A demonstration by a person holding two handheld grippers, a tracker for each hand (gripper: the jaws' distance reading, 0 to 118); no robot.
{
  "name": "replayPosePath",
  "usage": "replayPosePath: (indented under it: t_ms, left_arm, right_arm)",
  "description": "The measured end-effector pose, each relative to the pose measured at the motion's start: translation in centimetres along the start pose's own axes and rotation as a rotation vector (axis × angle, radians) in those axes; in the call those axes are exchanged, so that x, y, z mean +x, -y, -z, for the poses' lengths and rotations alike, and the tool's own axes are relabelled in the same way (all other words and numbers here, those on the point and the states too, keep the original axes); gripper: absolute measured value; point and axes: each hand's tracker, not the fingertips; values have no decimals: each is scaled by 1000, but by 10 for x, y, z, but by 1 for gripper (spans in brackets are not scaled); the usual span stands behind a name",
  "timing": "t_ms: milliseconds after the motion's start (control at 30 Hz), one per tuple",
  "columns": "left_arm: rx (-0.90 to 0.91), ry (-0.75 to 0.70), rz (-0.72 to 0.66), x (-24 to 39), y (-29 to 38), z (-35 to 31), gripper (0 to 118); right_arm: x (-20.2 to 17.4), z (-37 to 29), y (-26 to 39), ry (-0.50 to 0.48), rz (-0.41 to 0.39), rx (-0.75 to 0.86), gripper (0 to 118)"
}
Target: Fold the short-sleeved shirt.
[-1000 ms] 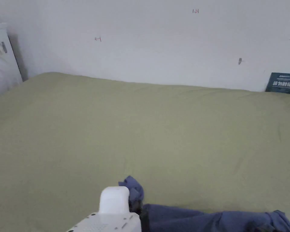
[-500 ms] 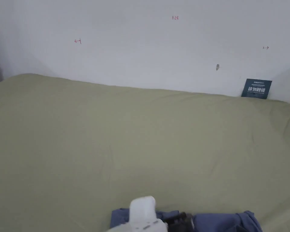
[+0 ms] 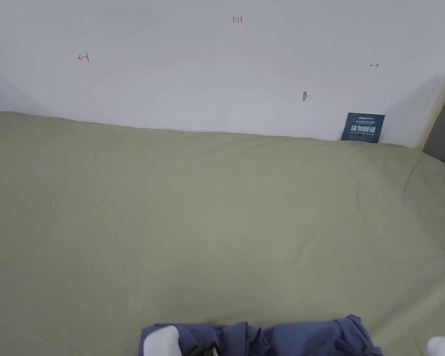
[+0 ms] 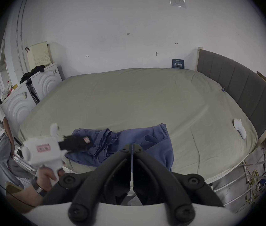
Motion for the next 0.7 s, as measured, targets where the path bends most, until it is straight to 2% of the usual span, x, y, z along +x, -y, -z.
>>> replayPosePath:
  t_ms: [133, 233, 300, 433, 533, 633, 700]
  left_arm:
    - [-38, -43, 53, 26, 32, 24, 0]
    - [5, -69, 32, 42, 46, 24, 0]
    - [21, 5, 6, 47, 49, 23, 0]
    - [16, -15, 17, 55, 52, 27, 0]
    - [-80, -4, -73, 55, 49, 37, 0]
    - [0, 66, -101, 63, 34, 20, 0]
    - [-13, 90, -81, 68, 18, 11, 0]
  right_arm:
    - [1, -7, -3, 6, -10, 10, 4]
    - [1, -10, -6, 2, -20, 13, 4]
    - [0, -10, -6, -4, -24, 15, 4]
    - [-5, -9, -7, -23, -29, 13, 4]
    - [-8, -8, -6, -38, -23, 7, 4]
    - [-13, -8, -6, -38, -26, 4, 4]
    - [-14, -10, -7, -40, -35, 9, 4]
